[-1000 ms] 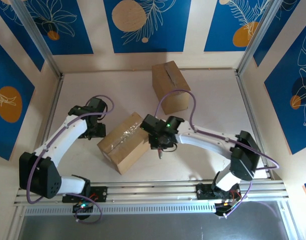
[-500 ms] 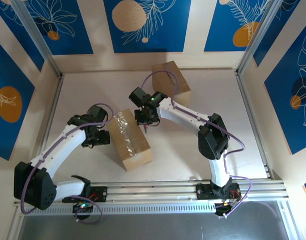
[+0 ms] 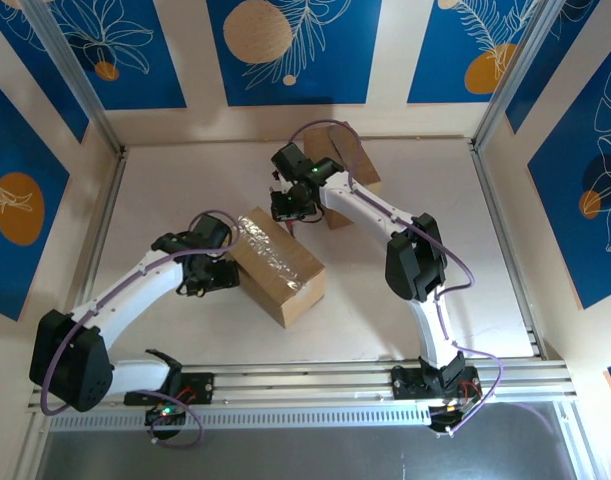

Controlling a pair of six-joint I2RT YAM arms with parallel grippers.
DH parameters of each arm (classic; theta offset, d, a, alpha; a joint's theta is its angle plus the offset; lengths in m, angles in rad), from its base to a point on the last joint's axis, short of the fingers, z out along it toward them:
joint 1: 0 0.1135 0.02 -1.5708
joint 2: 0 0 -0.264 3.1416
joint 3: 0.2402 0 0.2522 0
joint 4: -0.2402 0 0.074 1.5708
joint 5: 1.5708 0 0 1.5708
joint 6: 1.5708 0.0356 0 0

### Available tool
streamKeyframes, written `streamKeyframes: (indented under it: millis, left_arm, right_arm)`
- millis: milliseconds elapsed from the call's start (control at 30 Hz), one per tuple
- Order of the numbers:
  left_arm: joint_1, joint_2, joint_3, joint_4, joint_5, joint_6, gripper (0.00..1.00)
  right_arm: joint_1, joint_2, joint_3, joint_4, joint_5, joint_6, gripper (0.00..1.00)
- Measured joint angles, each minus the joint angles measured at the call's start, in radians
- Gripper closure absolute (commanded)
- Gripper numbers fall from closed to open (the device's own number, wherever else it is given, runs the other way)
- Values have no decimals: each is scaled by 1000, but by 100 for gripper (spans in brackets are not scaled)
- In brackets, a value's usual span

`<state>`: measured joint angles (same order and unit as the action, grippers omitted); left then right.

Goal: Unpack the express box

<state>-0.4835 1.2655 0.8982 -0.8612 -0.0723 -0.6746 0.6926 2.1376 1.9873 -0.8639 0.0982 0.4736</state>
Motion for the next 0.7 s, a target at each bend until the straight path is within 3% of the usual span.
streamKeyframes:
  millis: [200, 400, 500, 700]
  left_arm:
    - [-45, -1, 5, 24, 28, -12, 28]
    - [-58, -80, 102, -53, 16, 8, 26]
    - [-58, -145, 201, -132, -7, 31, 24]
    - [-31, -149, 407, -255, -60, 117, 18]
  right_arm:
    - [-25, 55, 118, -17, -16, -41, 100]
    - [-22, 7, 159, -68, 77, -64, 100]
    - [-18, -118, 64, -87, 161, -64, 100]
    - [5, -537, -276, -117, 310, 3, 100]
